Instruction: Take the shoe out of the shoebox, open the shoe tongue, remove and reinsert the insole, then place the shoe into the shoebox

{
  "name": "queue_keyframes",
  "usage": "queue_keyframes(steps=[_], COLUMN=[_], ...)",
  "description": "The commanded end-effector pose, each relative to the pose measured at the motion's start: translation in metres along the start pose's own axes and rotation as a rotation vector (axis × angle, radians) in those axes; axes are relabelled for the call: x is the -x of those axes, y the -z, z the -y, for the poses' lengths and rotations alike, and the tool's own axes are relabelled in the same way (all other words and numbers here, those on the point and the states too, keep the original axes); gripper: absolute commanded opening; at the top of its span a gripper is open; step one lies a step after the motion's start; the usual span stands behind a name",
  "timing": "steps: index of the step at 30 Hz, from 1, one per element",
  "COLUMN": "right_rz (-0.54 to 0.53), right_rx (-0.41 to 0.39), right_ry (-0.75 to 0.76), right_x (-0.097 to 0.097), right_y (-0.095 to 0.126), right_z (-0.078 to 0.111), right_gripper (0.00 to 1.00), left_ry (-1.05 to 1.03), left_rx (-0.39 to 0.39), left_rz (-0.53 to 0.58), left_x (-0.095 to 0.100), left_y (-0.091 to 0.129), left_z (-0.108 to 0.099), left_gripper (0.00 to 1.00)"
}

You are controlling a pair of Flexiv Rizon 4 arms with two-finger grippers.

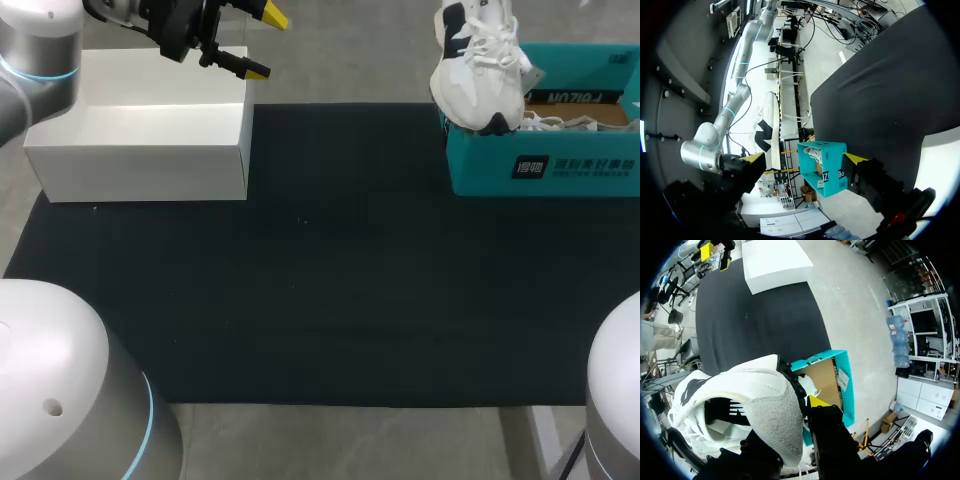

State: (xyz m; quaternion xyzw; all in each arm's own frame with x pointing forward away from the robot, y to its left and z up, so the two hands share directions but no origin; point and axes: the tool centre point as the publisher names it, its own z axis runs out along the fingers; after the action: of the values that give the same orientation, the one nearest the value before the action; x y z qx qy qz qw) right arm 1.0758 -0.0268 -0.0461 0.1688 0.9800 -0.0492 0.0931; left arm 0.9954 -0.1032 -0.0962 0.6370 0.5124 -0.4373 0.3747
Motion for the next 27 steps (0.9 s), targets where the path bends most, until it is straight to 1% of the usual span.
queue_keyframes(steps=[1, 2, 4, 5, 6, 9, 10, 12, 15, 16, 27], right_rz=[0.010, -0.002, 0.006, 0.001, -0.019, -0.025, -0.028, -0.006, 0.002, -0.010, -0.010], right_rx=[0.042, 0.041, 0.024, 0.026, 0.048, 0.053, 0.055, 0.010, -0.022, -0.033, -0.033], right_ry=[0.039, 0.034, 0.051, 0.041, 0.025, 0.030, 0.029, 0.055, 0.093, 0.088, 0.088], right_x=[0.023, 0.033, 0.042, 0.051, 0.057, 0.070, 0.072, 0.079, 0.082, 0.082, 0.082], right_y=[-0.015, -0.020, -0.025, -0.030, -0.035, -0.042, -0.042, -0.045, -0.048, -0.050, -0.050], right_z=[0.038, 0.049, 0.063, 0.075, 0.083, 0.103, 0.106, 0.117, 0.124, 0.125, 0.125], right_gripper=[0.00, 0.00, 0.00, 0.00, 0.00, 0.00, 0.00, 0.00, 0.00, 0.00, 0.00], left_ry=[-0.001, -0.001, -0.001, -0.001, -0.001, -0.001, -0.001, -0.001, -0.001, -0.001, -0.001], left_rx=[-0.002, -0.002, -0.002, -0.002, -0.002, -0.002, -0.002, -0.002, -0.002, -0.002, -0.002], left_rz=[-0.002, -0.002, -0.002, -0.002, -0.002, -0.002, -0.002, -0.002, -0.002, -0.002, -0.002], left_x=[0.000, 0.000, 0.000, 0.000, 0.000, 0.000, 0.000, 0.000, 0.000, 0.000, 0.000], left_y=[0.000, 0.000, 0.000, 0.000, 0.000, 0.000, 0.000, 0.000, 0.000, 0.000, 0.000], left_z=[-0.001, -0.001, -0.001, -0.001, -0.001, -0.001, -0.001, -0.001, -0.001, -0.001, -0.001], left_gripper=[1.00, 1.00, 1.00, 1.00, 1.00, 1.00, 1.00, 1.00, 1.00, 1.00, 1.00])
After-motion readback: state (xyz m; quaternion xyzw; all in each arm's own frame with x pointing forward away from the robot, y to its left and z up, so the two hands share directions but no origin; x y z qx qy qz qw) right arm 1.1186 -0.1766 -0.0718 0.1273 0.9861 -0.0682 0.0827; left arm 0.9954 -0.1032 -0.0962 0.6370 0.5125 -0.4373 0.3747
